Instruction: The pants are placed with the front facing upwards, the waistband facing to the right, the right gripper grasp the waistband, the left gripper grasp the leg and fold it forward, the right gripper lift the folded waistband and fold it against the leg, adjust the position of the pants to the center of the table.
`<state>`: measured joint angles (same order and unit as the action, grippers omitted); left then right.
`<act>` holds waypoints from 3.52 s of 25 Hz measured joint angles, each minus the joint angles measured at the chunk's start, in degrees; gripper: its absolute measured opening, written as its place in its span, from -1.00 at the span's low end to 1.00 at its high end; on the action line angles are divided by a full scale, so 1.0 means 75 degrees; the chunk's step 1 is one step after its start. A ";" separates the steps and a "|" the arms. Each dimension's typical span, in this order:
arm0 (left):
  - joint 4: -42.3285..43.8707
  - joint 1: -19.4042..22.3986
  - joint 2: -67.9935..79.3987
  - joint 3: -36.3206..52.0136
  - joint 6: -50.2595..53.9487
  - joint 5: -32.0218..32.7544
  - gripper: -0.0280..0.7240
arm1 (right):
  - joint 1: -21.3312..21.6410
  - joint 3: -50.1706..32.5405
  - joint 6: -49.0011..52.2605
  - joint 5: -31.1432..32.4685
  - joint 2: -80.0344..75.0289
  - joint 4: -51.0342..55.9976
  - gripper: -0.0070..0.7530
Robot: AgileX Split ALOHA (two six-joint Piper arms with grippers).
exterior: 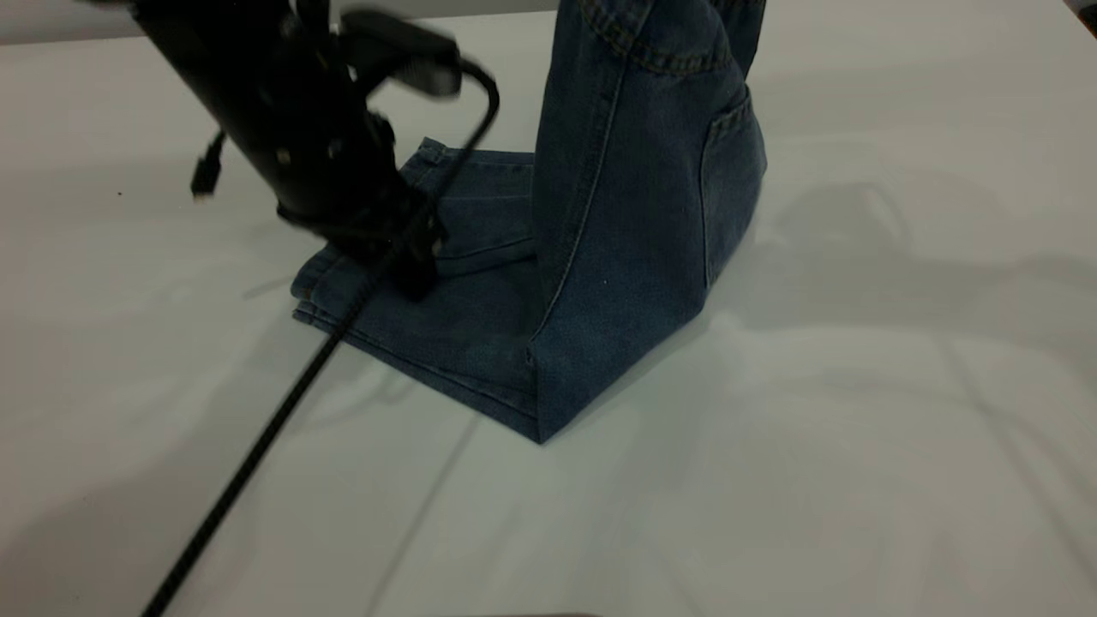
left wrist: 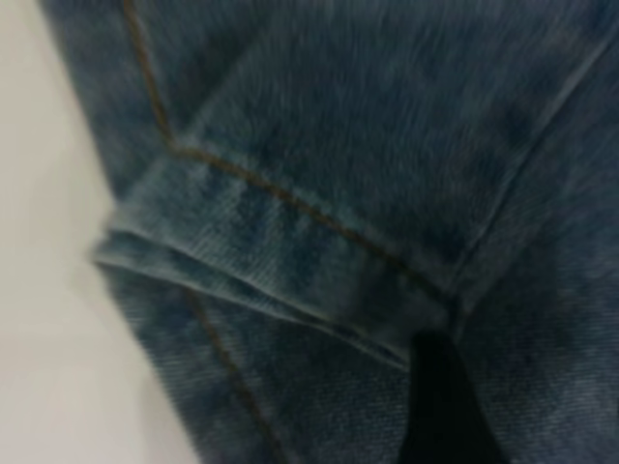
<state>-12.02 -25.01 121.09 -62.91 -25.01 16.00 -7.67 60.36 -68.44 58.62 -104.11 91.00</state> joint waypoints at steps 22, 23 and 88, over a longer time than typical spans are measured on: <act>0.0014 0.0317 -0.3903 0.0027 -0.0028 -0.0404 0.08 | -0.1143 0.0076 -0.0344 -0.2252 -0.0023 0.0522 -0.85; 0.0014 0.0361 -0.4261 0.0036 -0.0028 -0.0404 0.08 | -0.1239 0.0076 -0.0495 -0.2436 -0.0028 0.0684 -0.85; -0.0026 0.0386 -0.6411 0.0090 0.0002 0.0138 0.08 | -0.4218 0.7468 1.7265 -0.1327 -0.5661 -1.0065 0.50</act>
<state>-12.21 -22.12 73.01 -62.24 -24.99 17.04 -39.31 116.37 61.04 48.67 -146.57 15.51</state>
